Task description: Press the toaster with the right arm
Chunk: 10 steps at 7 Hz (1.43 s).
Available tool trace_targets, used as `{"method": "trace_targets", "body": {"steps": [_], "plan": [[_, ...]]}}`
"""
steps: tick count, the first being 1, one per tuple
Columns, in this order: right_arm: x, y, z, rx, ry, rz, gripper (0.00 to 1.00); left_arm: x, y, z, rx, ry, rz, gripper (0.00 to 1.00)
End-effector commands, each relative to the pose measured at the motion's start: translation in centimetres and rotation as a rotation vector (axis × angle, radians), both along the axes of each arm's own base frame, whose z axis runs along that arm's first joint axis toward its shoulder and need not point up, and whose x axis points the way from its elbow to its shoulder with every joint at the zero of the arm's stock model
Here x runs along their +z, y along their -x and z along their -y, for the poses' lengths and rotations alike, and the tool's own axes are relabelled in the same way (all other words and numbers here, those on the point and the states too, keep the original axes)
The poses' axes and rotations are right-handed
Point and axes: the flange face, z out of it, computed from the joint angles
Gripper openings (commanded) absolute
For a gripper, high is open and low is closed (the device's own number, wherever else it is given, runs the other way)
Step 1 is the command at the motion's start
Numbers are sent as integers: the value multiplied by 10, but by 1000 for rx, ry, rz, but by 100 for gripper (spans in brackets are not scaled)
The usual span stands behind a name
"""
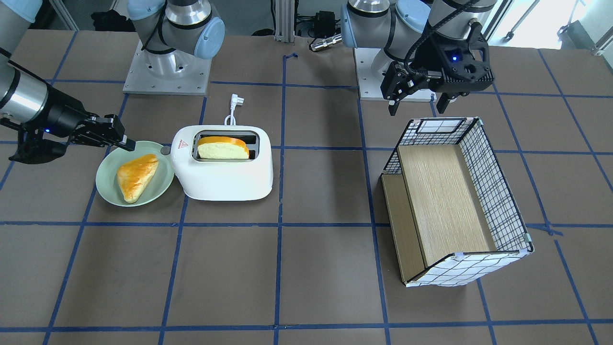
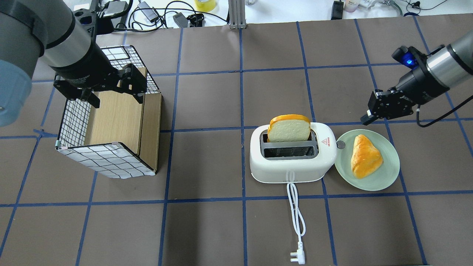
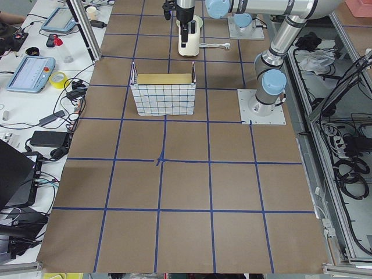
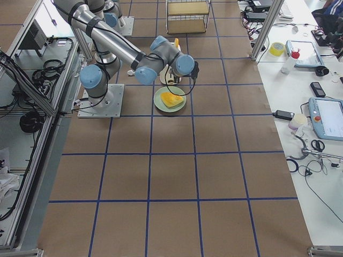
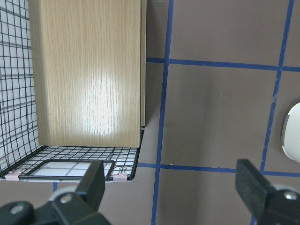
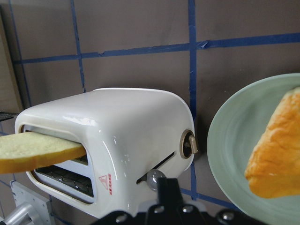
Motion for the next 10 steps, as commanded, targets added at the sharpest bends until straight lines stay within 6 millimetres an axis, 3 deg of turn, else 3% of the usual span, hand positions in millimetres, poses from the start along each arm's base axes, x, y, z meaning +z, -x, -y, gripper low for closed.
{"method": "trace_targets", "body": {"steps": [1, 3, 5, 6, 7, 8, 9, 10], "plan": [[86, -64, 16, -27, -2, -235, 11, 0, 0, 0, 0, 0, -1, 100], [120, -146, 4, -55, 27, -413, 15, 0, 0, 0, 0, 0, -1, 100], [141, -182, -5, -113, 65, -475, 18, 0, 0, 0, 0, 0, -1, 100], [148, -185, -3, -124, 105, -481, 22, 0, 0, 0, 0, 0, -1, 100], [153, -183, 4, -125, 167, -502, 45, 0, 0, 0, 0, 0, 0, 100], [160, -183, 13, -135, 242, -494, 92, 0, 0, 0, 0, 0, -1, 100], [164, -183, 16, -137, 279, -488, 100, 0, 0, 0, 0, 0, -1, 100], [164, -183, 16, -137, 276, -487, 100, 0, 0, 0, 0, 0, 0, 100]]}}
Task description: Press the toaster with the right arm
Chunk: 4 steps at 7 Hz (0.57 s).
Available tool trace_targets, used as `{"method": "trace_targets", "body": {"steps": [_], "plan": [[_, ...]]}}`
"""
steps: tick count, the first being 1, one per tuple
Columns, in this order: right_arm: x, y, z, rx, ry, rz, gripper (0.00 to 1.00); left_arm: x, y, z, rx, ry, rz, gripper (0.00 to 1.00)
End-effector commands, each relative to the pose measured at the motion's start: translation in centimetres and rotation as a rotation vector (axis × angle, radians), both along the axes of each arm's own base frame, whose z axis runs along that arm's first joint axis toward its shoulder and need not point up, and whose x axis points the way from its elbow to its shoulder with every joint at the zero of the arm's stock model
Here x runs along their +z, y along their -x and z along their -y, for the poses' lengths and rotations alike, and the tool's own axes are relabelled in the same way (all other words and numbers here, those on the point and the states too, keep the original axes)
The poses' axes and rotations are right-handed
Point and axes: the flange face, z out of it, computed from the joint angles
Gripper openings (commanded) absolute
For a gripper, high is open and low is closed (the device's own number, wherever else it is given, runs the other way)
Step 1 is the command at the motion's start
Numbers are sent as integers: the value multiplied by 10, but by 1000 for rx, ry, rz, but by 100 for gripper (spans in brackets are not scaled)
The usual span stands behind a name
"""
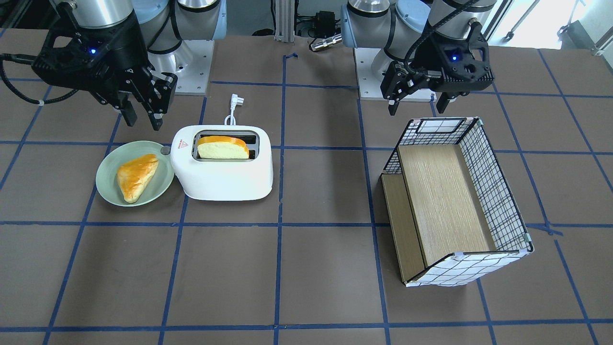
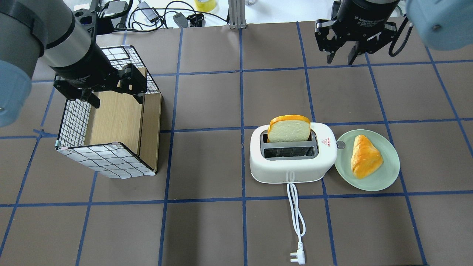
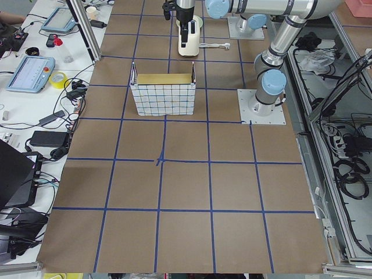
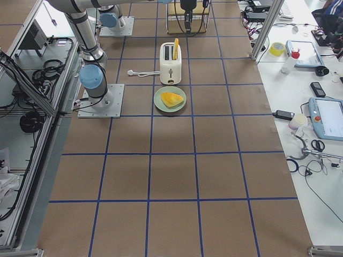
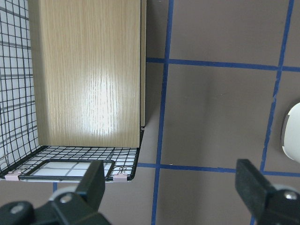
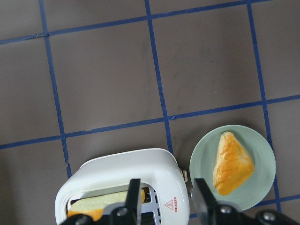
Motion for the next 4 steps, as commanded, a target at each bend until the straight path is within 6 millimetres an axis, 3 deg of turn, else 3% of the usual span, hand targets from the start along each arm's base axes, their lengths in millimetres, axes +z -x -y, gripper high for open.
{"method": "trace_targets", "body": {"steps": [1, 4], "plan": [[2, 0, 2, 3, 18, 1, 100, 0, 0, 0, 0, 0, 0, 100], [1, 0, 2, 4, 13, 7, 100, 0, 0, 0, 0, 0, 1, 100]]}}
